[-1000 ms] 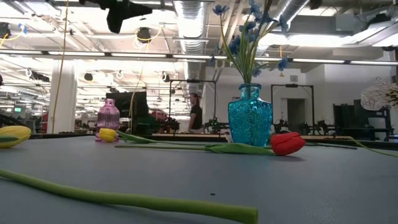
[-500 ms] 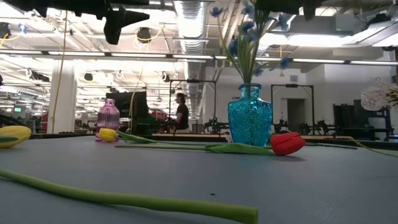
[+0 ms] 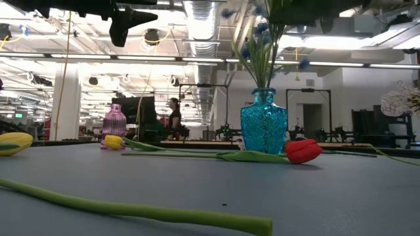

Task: Sort flowers into vase by color
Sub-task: Put the blue flowers into the blue vase

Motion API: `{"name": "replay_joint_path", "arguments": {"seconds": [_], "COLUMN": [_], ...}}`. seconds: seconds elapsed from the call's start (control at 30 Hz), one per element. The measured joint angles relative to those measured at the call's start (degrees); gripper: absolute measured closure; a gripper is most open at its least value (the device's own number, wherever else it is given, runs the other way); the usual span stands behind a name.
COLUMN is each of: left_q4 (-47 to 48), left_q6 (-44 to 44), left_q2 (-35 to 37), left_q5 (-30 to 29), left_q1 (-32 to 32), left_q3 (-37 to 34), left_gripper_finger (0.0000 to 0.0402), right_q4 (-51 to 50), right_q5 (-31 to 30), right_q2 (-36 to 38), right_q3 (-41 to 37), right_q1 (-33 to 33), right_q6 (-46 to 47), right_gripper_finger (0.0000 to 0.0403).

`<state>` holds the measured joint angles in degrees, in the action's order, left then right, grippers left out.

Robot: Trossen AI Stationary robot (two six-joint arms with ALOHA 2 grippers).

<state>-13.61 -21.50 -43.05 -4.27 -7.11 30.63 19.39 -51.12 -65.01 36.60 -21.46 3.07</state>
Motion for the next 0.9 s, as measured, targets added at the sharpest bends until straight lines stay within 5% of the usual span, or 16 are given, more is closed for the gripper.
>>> {"name": "replay_joint_path", "arguments": {"seconds": [0.37, 0.9], "left_q4": [0.13, 2.69], "left_q6": [0.59, 2.14], "left_q2": [-0.02, -0.04], "left_q5": [-0.01, -0.50], "left_q1": [0.00, -0.02], "left_q3": [0.01, 0.02], "left_gripper_finger": [0.0256, 0.0256], "right_q4": [-3.91, 3.68], "right_q5": [1.12, 3.18], "right_q2": [-0.32, -11.90], "right_q3": [0.00, 0.00], "right_q1": [3.51, 5.52], "right_q6": [5.60, 7.47], "right_gripper_finger": [0.0369, 0.0369]}}
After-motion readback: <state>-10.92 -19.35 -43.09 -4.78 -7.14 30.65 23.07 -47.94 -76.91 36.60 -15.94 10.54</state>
